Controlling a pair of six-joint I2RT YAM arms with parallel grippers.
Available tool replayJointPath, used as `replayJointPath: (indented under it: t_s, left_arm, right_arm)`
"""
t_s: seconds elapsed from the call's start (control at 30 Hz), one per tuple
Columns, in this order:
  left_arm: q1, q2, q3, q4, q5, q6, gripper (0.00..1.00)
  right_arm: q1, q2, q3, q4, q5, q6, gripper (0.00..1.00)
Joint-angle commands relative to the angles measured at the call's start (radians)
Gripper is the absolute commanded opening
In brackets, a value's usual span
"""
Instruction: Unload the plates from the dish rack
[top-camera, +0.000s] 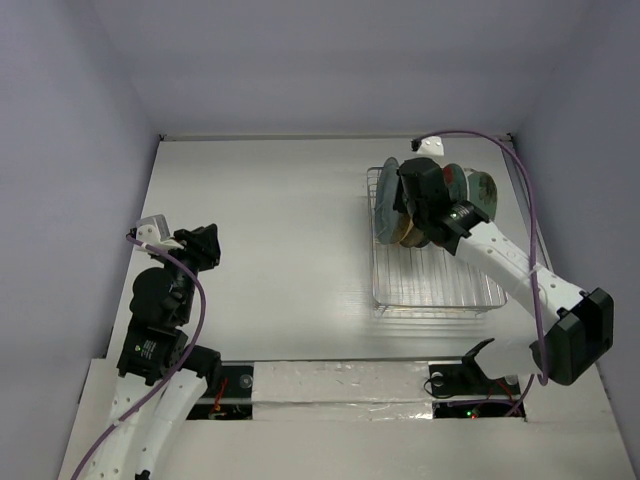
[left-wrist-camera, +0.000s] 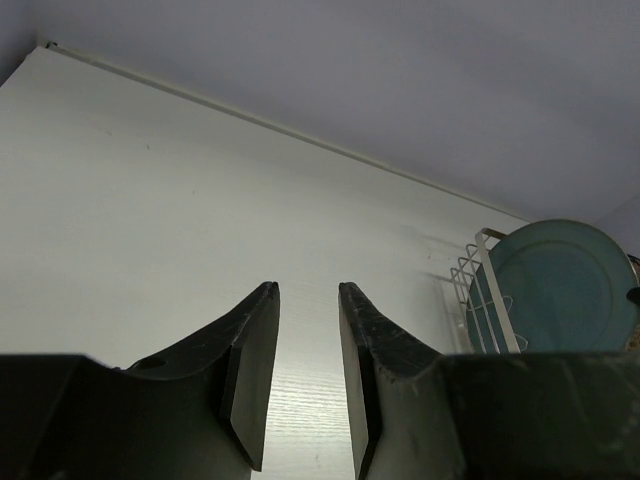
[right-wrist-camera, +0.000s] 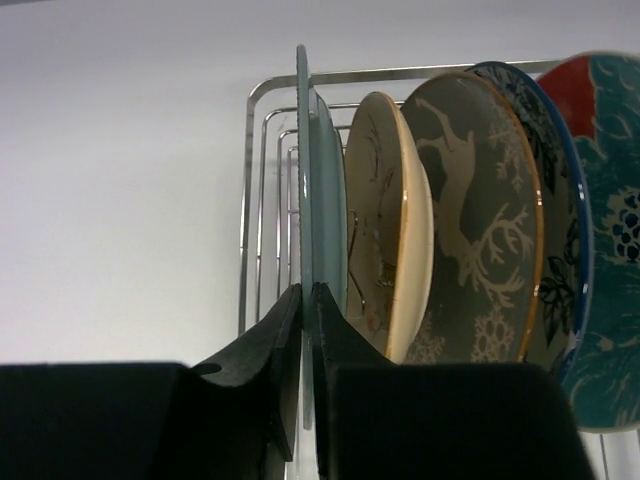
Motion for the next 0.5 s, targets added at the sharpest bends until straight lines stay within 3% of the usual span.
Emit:
replayJointPath:
  t_s: [0.0, 0.07, 0.17, 0.4, 0.47]
  left_arm:
    - [-0.005, -0.006, -0.007, 0.042, 0.003, -0.004, 0.28]
    - [-0.005, -0.006, -0.007, 0.042, 0.003, -0.004, 0.28]
    - [-0.005, -0.008, -0.006, 0.042, 0.003, -0.002, 0.28]
    - [-0.005, -0.009, -0.007, 0.043, 0.003, -0.002, 0.29]
    - [-0.005, -0.011, -0.007, 0.044, 0.003, -0.002, 0.3]
  right_arm:
    - [0.02, 0.047, 0.028, -0.011, 0.021, -0.006, 0.16]
    - [0.02, 0.069, 0.035, -0.009, 0.039, -0.005, 0.3]
    - [0.02, 0.098, 0.047, -0.006, 0.07, -0.005, 0.34]
    - [0.02, 0.177, 0.076, -0.02, 0.124, -0.005, 0.32]
    - [0.02, 0.178, 0.081, -0.02, 0.136, -0.008, 0.23]
